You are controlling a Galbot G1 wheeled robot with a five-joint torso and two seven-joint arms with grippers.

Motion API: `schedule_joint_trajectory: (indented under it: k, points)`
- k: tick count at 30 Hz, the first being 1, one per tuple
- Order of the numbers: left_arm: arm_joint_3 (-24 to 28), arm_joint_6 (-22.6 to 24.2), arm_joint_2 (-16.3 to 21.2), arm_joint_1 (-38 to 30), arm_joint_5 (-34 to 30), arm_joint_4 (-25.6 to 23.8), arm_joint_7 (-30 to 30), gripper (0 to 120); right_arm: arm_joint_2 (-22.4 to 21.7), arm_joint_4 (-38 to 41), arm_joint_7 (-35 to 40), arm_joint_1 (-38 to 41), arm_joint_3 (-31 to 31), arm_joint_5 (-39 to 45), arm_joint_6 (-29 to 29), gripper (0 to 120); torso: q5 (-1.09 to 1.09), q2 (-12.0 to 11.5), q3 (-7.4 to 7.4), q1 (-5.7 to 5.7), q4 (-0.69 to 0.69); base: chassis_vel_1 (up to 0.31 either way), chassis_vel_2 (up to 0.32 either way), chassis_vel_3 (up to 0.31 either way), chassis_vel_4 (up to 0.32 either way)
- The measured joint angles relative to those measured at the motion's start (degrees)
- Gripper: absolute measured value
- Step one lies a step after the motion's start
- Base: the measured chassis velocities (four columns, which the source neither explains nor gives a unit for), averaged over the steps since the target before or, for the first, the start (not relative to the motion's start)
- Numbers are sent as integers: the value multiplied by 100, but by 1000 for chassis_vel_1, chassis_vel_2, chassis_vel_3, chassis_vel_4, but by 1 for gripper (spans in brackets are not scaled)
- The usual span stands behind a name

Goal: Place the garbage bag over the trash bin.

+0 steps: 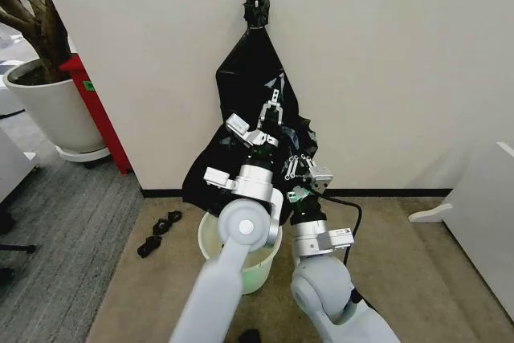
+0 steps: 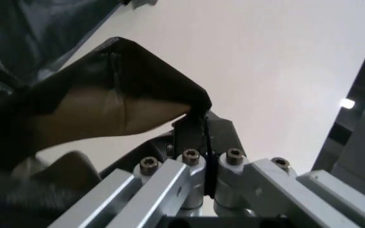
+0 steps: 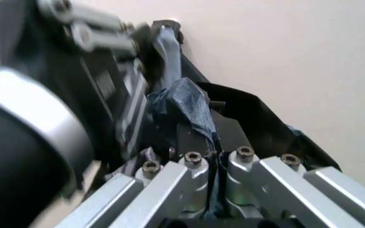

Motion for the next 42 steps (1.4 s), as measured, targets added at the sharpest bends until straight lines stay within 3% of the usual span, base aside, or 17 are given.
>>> schedule_joint_trajectory:
  k: [8,13,16,17,18,20,22,24,29,36,42]
  points:
    - [49,-15,20,205,221,-8,-2,0,72,-29,0,18,-2,0,0,0,7,0,0,0,-1,0,0,0,0]
    - [-12,0,28,287,232,-283,-136,0,64,-44,1,14,22,1,11,0,2,0,0,0,-1,0,0,0,0]
    - [-40,1,42,332,217,-389,-165,0,63,-54,2,12,31,5,19,0,-4,0,0,0,-1,0,0,0,0]
    - [-52,1,85,348,188,-448,-175,0,69,-62,2,12,30,5,21,0,-16,0,-1,0,1,0,0,0,0]
    - [-71,2,193,348,153,-495,-184,0,75,-67,2,13,29,5,24,0,-22,0,-1,0,0,0,0,0,0]
    - [-154,0,540,343,46,-630,-231,0,115,-94,2,13,9,-1,33,0,-9,0,0,0,1,0,0,0,0]
    - [-201,0,896,336,-50,-760,-282,0,142,-116,2,14,-13,-18,44,0,-10,0,-1,0,2,0,0,0,0]
    - [-209,-1,1015,337,-71,-790,-295,0,148,-120,2,14,-16,-22,47,0,-4,0,0,0,2,0,0,0,0]
    - [-103,84,1933,362,-115,-1014,-533,0,147,-101,2,68,-19,-19,44,0,-4,0,-1,0,1,0,0,0,0]
    - [-45,263,2571,425,-116,-1365,-857,0,242,-96,2,80,-38,-32,35,0,-3,0,0,0,1,0,0,0,0]
    - [-25,314,3380,503,-170,-1588,-1292,0,294,-84,-1,75,-96,-51,35,0,-4,0,0,0,1,0,0,0,0]
